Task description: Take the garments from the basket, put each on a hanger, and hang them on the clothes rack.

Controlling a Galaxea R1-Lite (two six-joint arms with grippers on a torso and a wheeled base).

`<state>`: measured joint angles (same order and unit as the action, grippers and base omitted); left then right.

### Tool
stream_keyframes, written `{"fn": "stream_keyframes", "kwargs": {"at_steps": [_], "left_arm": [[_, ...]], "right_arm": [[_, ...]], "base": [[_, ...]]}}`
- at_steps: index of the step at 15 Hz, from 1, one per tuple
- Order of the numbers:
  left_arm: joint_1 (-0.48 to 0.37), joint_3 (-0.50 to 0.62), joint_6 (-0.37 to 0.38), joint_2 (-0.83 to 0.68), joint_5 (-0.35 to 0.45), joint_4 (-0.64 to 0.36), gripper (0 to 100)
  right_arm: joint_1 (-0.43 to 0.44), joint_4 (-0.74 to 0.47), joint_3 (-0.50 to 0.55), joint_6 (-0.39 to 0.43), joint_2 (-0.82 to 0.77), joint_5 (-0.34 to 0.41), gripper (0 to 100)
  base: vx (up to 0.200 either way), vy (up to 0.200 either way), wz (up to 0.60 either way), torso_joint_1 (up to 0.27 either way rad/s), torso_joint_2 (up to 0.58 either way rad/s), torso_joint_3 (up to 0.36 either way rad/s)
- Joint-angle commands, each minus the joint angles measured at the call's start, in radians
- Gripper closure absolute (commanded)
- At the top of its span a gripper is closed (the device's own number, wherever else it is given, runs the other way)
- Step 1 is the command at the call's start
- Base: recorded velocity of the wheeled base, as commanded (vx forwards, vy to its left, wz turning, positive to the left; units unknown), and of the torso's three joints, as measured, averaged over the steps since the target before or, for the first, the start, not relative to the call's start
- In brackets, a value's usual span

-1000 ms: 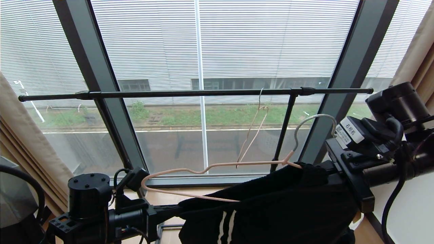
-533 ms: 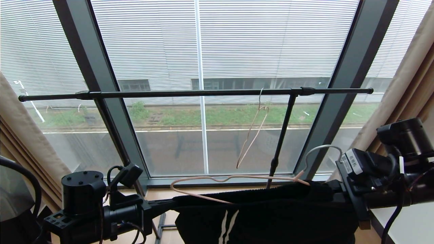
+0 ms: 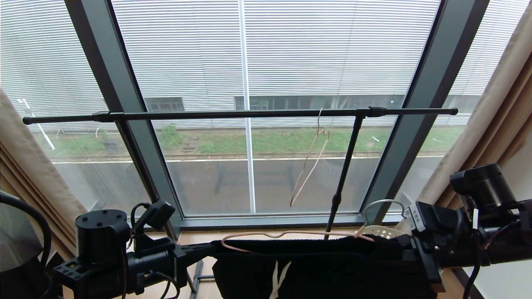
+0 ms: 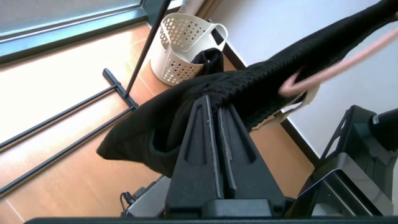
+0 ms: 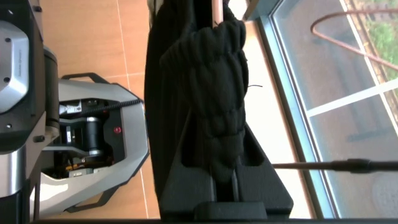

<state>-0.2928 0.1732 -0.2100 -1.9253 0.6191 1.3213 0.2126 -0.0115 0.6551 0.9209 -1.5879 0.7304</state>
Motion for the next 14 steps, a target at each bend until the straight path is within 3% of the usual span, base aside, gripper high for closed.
{"fn": "stream_keyframes", "kwargs": {"at_steps": [1,14], "left_arm": [[0.001,-0.001,0.0,0.006,0.001,0.001,100],[-0.003,-0.008,0.001,0.039,0.001,0.001,100]], "right_arm": [[0.004,-0.001,-0.003,0.003,-0.018,-0.043,100],[0.034,0.002,-0.003,0.003,-0.075,-0.135,100]], "base": [[0.0,0.0,0.0,0.0,0.0,0.0],[0.0,0.0,0.0,0.0,0.0,0.0]]}}
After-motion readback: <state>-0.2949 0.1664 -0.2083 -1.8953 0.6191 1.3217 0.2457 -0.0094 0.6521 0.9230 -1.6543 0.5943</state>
